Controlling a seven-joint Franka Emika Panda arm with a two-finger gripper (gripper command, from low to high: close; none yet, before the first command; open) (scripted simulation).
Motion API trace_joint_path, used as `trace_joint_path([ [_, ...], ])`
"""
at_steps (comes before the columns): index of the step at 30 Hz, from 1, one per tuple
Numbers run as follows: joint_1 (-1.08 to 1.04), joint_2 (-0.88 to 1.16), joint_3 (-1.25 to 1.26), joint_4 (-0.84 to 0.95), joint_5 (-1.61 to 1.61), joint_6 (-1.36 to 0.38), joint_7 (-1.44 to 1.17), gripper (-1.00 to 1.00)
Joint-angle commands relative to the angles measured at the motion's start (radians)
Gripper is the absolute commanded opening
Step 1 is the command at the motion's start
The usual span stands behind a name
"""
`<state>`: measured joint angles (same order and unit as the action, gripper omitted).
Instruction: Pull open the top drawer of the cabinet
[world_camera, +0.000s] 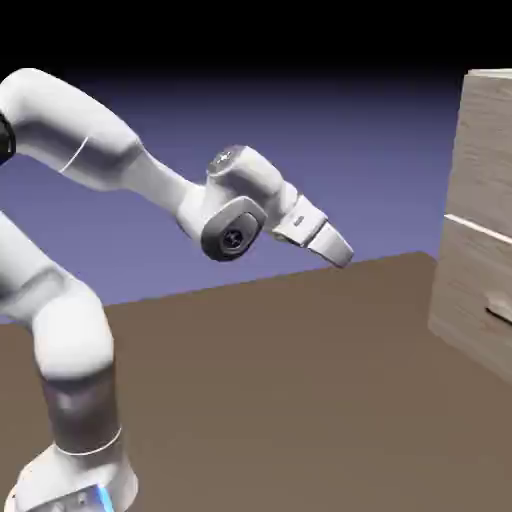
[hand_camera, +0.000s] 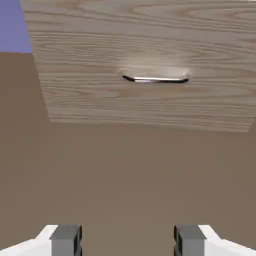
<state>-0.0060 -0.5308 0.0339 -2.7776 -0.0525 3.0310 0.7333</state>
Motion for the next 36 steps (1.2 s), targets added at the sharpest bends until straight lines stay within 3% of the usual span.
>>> trace_joint_path([
  [1,-0.015,0.033,0.028,0.027,-0.044,-0.005,-0.006,0.00],
  [36,-0.536,1.171,1.011,0.968,-1.566,-0.178,-0.231,0.00],
])
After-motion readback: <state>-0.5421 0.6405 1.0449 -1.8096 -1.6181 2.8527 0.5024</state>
